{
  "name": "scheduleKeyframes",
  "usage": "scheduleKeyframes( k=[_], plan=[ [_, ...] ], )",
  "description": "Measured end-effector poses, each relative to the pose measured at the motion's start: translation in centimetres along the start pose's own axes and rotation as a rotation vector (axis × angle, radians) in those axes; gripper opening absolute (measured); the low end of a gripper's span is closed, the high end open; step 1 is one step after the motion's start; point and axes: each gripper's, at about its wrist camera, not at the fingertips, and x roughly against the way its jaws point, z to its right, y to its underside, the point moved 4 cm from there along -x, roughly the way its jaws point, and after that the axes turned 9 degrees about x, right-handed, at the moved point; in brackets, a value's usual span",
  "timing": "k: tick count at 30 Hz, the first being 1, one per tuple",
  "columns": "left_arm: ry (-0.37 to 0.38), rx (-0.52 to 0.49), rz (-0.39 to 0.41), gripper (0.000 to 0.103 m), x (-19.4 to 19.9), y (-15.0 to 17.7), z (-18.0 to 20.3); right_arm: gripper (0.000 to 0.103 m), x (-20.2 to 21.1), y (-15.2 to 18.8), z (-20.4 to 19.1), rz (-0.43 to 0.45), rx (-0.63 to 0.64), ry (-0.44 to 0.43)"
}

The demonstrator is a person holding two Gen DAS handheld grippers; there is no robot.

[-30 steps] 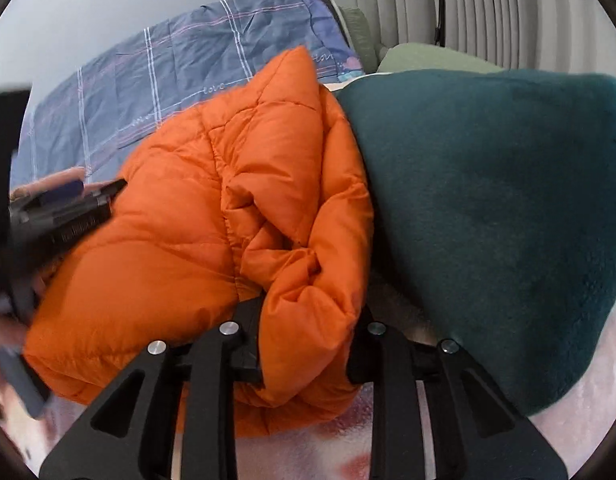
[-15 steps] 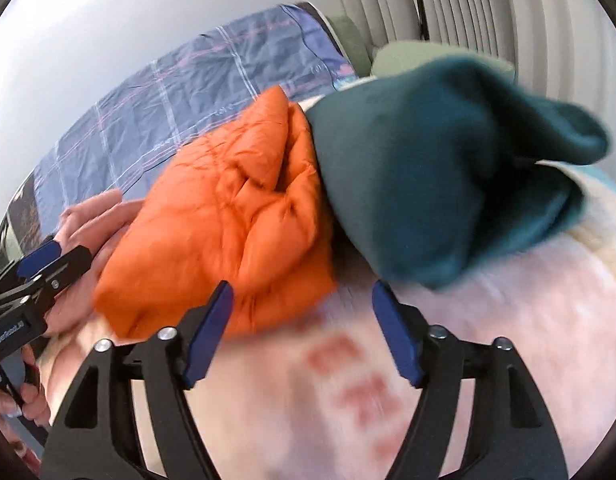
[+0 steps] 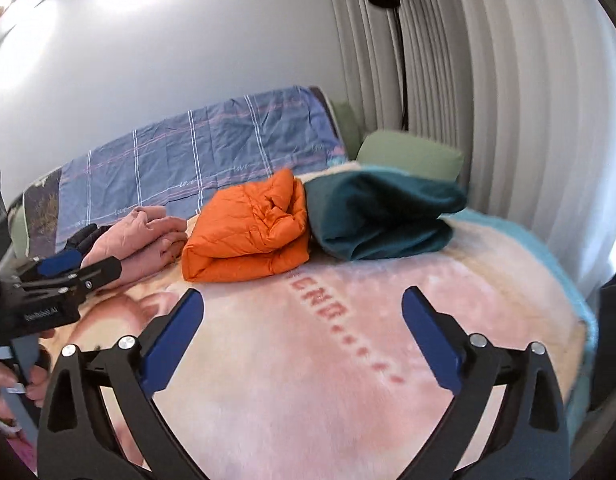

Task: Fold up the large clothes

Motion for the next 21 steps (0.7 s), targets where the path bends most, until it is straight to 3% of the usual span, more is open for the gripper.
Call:
scheduleKeyframes(
  k=[10,21],
  plan=[
    [-0.062,-0.057,0.069,0.101,9.2,3.7,1.6,0.101,5.4,1.5,-2.3,0.021,0.021,0.003],
    [-0.065,-0.022,0.071,0.101,12.3,5.7,1.1,0.101,6.7,2.2,-3.6,-0.018,0.037,0.055]
  ],
)
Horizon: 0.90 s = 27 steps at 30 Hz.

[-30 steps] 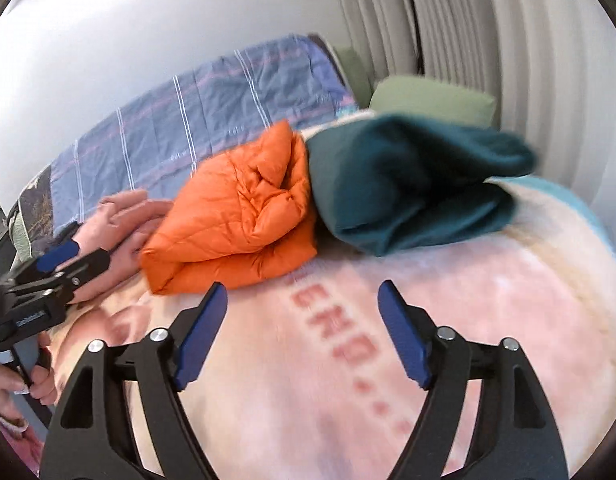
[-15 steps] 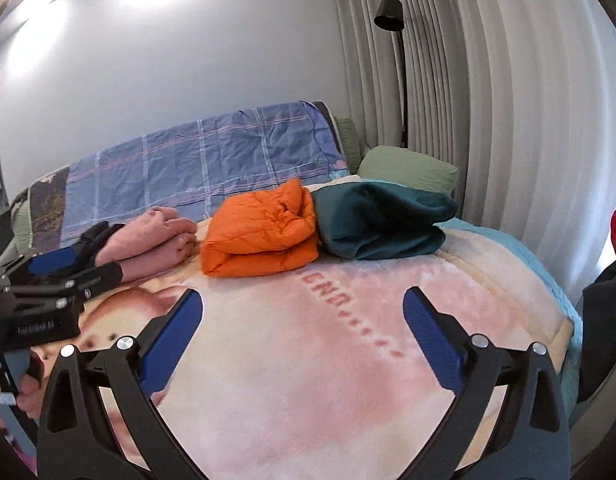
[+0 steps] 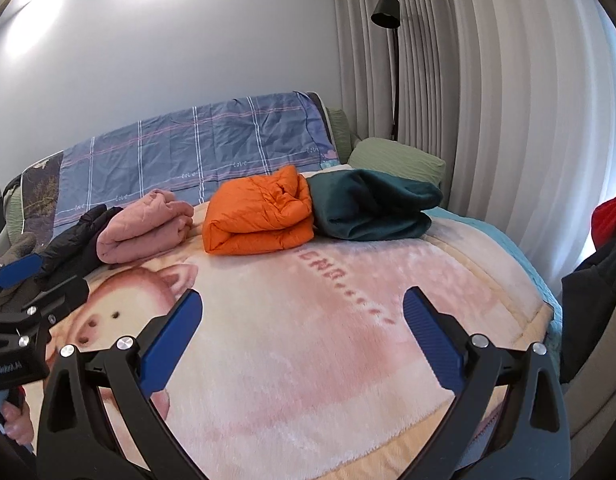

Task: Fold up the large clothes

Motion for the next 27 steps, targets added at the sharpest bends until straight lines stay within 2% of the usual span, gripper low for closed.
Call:
scheduleKeyframes(
  k=[19,27],
  plan=[
    [0.04,-0.014,-0.076,0.101,-1.0,2.2,1.0,0.101,-0.2,1.1,0.2,-0.045,-0.006,0.044],
    [0.055,-0.01,-0.085,0.101,-1.1,2.4,1.3,0.101,-0.3,1.4,0.5,-0.056,-0.013,0.057]
  ],
)
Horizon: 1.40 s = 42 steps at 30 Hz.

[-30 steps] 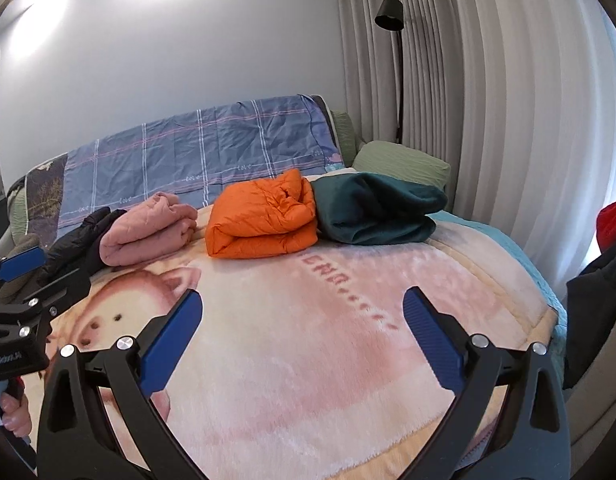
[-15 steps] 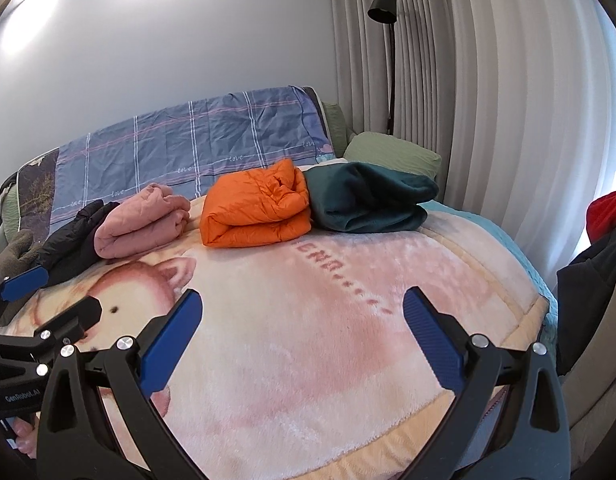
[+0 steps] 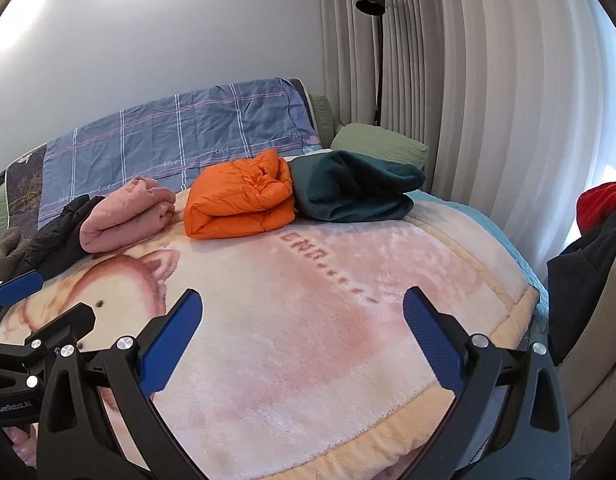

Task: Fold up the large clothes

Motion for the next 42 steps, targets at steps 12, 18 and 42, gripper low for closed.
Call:
scheduleKeyframes(
  k=[12,18,42],
  plan=[
    [0.014,0.003,-0.014,0.101,-0.2,0.4,-0.2,0.101,-0.5,0.2,-0.4,-0.016,0.025,0.014],
    [0.032,0.003,-0.032,0.101,-0.6,0.7,0.0,0.101,-0.7,0.4,-0.3,-0.026,0.026,0.024],
    [0.045,-0.002,-0.05,0.101,-1.0,1.3,0.3,0.101,-1.0,0.8,-0.1,-0.037,0.024,0.049]
  ],
)
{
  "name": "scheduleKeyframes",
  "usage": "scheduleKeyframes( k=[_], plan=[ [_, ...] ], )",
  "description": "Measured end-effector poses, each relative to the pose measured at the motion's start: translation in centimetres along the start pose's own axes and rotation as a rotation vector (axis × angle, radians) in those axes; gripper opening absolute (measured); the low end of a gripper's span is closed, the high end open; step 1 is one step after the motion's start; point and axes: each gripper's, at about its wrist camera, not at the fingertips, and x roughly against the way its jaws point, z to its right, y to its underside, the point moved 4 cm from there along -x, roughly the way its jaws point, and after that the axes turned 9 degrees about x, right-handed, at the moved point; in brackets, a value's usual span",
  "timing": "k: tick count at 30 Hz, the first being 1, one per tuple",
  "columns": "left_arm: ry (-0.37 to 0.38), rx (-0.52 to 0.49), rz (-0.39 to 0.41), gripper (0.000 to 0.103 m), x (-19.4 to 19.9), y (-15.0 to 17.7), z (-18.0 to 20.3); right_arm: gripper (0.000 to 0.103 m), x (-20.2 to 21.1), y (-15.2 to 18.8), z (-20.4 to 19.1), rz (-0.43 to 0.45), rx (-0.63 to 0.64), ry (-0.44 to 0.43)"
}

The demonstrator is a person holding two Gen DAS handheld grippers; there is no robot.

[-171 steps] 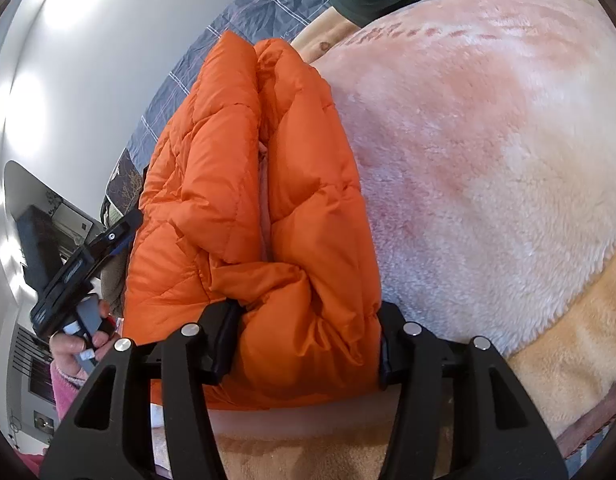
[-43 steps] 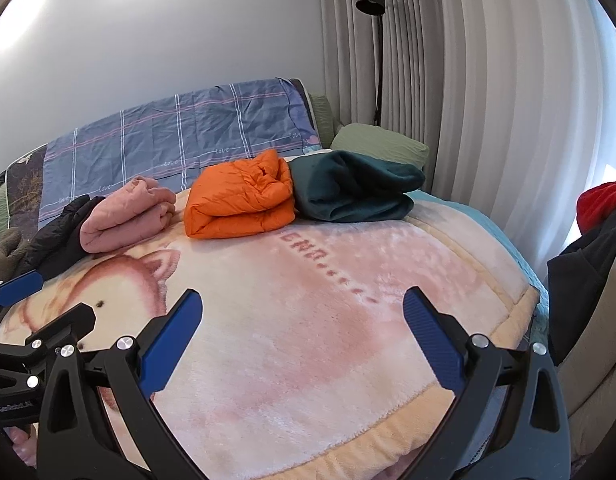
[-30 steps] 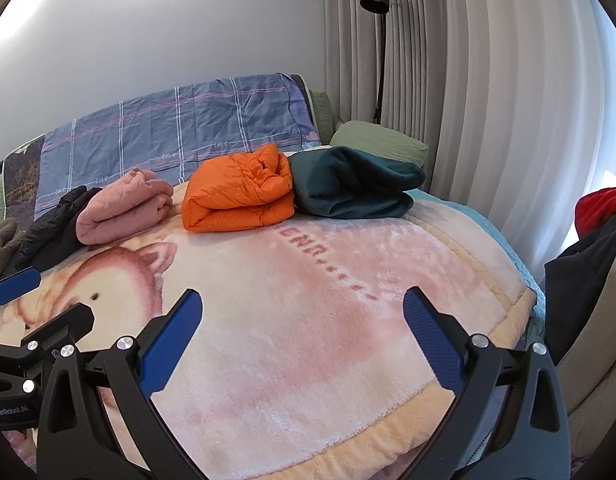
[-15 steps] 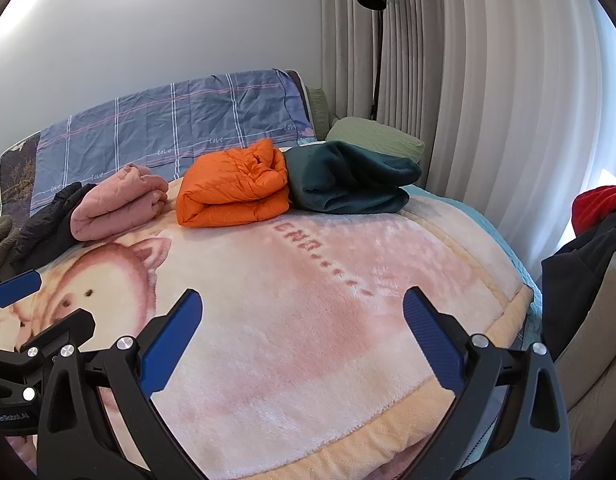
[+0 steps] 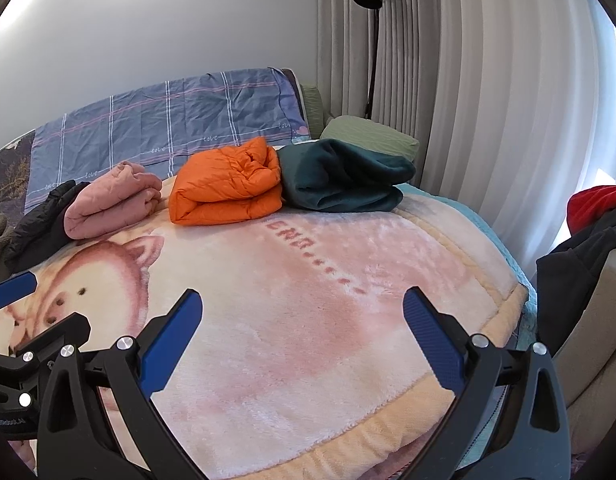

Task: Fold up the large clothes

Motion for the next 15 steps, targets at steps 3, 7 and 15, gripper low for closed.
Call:
scheduleKeyframes(
  k=[3,7,15],
  plan=[
    [0.001,0.0,-0.001,0.101,-0.03,0.01,-0.03,0.101,-0.01,0.04,-0.01,-0.002,0.0,0.0],
    [0.005,-0.002,-0.003,0.101,-0.08,0.2,0.01,0.101,-0.11,0.11,0.14,-0.006,0.001,0.002],
    [0.005,-0.009,-0.013,0.101,-0.31,0.52,0.11,0.101,-0.29,0.21,0.27,-0.013,-0.001,0.001]
  ],
)
